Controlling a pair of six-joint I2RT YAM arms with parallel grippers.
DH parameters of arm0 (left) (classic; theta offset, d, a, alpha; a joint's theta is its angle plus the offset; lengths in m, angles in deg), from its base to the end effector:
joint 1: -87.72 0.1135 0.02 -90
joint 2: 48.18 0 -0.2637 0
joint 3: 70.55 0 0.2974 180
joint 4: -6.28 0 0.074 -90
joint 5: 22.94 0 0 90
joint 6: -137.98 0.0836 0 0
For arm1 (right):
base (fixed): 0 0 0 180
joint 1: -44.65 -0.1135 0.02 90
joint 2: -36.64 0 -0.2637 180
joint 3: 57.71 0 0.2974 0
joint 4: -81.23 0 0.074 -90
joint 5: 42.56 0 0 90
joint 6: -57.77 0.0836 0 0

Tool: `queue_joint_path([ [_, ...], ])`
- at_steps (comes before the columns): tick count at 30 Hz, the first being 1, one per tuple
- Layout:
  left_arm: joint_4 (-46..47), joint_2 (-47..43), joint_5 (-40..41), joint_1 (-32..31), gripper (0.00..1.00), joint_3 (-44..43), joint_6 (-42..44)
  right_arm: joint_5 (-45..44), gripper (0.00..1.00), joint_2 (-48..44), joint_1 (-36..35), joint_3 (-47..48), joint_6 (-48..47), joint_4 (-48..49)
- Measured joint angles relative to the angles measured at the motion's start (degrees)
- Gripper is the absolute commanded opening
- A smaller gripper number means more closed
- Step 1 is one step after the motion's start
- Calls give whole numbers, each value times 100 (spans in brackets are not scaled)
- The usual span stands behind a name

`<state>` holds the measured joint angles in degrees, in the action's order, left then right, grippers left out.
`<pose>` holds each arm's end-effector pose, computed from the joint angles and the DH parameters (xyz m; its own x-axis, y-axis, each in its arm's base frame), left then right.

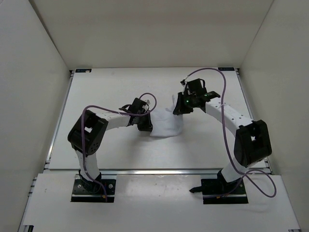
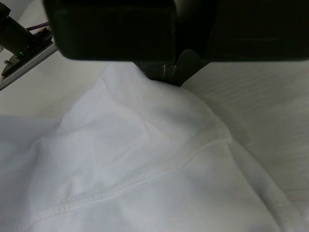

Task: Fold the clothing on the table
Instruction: Fold the skirt

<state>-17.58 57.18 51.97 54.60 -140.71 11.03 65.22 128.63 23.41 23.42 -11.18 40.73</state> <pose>0.3335 -0.2436 0.0636 -0.9586 -0.0676 -0.2767 0.0794 0.8695 -0.4875 0.3796 0.1749 0.2010 -0.8672 0.0299 -0.4971 -0.2263 0.8655 0.4469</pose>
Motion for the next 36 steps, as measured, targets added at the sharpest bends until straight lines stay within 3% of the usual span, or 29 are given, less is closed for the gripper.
queue_joint_path([
  [9, 76, 190, -214, 15, 0, -168, -61, 278, 0, 763, -1102, 323, 382, 216],
  [20, 26, 15, -289, 310, 0, 46, 9, 879, 1, 1187, -1211, 275, 881, 994],
  [23, -107, -31, -273, 400, 0, 52, 94, 1073, 48, 1209, -1211, 273, 1049, 1285],
  [25, -254, -90, -254, 474, 0, 52, 166, 1172, 65, 1228, -1213, 275, 1095, 1386],
  [27, -466, -205, -184, 603, 2, 96, 269, 1202, 69, 1231, -1213, 282, 1108, 1427],
  [31, -973, -695, -9, 1095, 2, 192, 485, 1237, 67, 1161, -1126, 293, 1193, 1517],
  [34, -1204, -1185, 116, 1478, 2, 190, 638, 1204, 57, 807, -874, 219, 1246, 1602],
  [35, -1250, -1335, 140, 1585, 2, 188, 682, 1130, 45, 588, -741, 144, 1233, 1615],
  [36, -1290, -1467, 155, 1655, 2, 188, 719, 1032, 40, 350, -616, 46, 1196, 1637],
])
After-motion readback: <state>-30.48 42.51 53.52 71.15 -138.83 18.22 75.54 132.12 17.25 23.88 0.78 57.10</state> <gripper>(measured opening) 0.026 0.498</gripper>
